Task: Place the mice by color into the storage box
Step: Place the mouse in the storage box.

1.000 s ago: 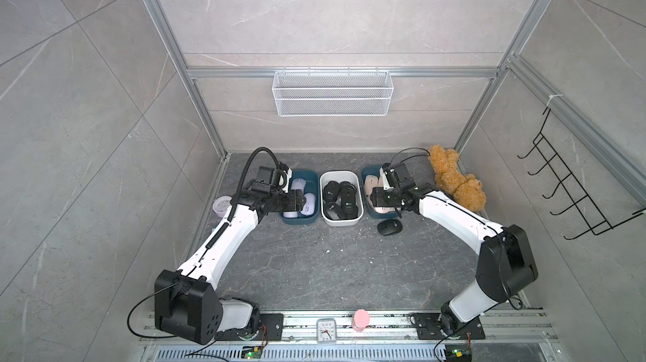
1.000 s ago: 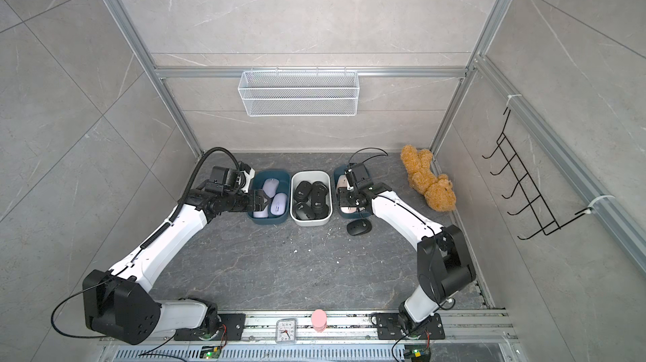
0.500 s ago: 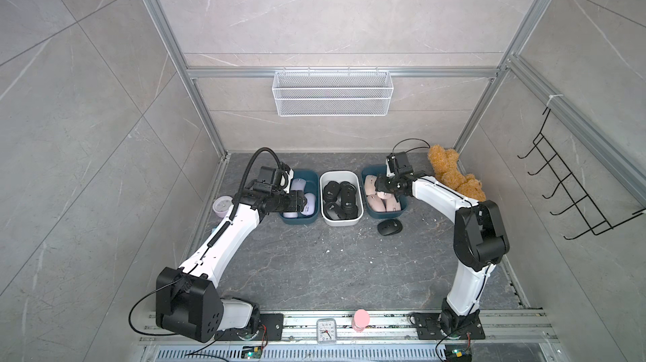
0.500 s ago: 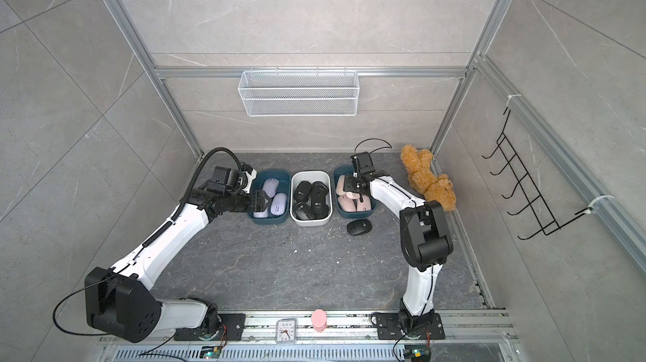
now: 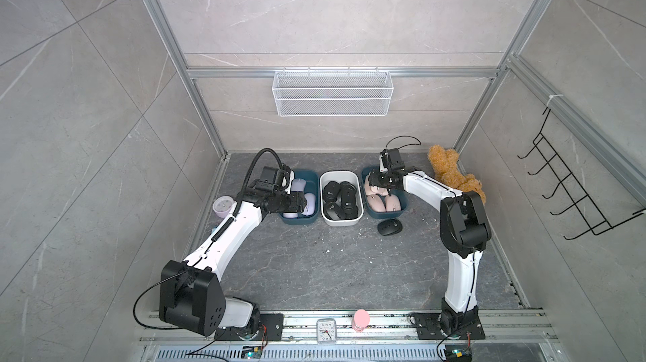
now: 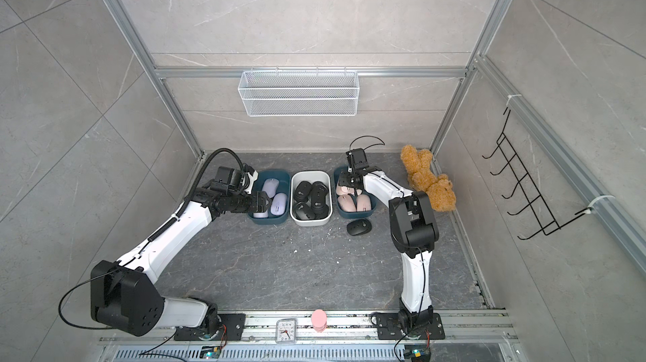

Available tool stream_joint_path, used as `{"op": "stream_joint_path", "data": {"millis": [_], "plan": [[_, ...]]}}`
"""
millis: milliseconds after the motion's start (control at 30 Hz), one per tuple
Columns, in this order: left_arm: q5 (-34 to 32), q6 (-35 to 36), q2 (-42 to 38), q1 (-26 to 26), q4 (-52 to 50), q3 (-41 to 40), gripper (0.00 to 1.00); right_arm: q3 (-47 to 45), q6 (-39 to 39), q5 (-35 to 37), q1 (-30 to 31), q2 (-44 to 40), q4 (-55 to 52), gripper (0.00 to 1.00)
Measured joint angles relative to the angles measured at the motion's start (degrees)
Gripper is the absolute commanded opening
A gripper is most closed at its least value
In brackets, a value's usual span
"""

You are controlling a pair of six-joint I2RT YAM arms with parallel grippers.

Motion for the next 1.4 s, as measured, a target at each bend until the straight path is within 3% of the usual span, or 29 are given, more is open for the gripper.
{"op": "stream_joint_path", "data": {"millis": [900, 1400], "plan": [[-0.66, 0.0, 0.74, 0.0, -0.02, 0.0, 0.71, 5.55, 0.28, -2.25, 0.0, 7.23, 1.09, 0.56], [-1.2, 0.0, 1.38, 0.0, -0.04, 0.0, 0.71, 5.7, 1.53, -2.64, -0.33, 8.24, 1.09, 0.75]]}}
